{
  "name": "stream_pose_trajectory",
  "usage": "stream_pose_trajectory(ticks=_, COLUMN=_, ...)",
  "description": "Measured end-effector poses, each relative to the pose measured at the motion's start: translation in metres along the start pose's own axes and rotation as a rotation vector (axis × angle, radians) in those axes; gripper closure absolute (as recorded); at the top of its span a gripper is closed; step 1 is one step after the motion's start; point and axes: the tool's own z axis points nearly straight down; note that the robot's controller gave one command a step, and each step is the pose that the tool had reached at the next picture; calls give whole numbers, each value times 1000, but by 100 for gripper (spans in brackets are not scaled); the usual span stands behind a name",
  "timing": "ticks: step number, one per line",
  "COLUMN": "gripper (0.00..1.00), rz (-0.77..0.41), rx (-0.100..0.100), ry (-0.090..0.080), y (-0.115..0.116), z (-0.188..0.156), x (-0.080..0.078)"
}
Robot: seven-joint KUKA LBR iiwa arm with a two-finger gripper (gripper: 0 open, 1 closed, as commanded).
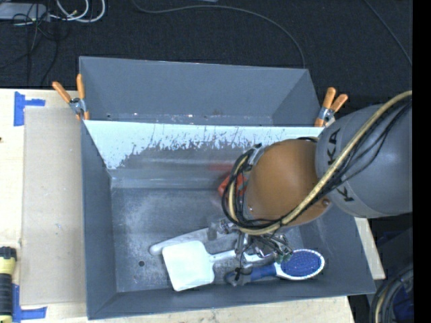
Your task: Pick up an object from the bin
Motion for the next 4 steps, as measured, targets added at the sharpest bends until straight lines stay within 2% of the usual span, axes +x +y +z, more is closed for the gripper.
stream_pose_trajectory(ticks=1, gripper=0, rz=60, rx=1, ry=0, y=51, z=35, x=-22)
stream_pose_trajectory(ticks=2, gripper=100, rz=-32, rx=2, ry=0, y=-62, z=52, x=-13)
stream_pose_trajectory(ticks=4, gripper=100, rz=-34, rx=-1, ry=2, y=-59, z=49, x=-12)
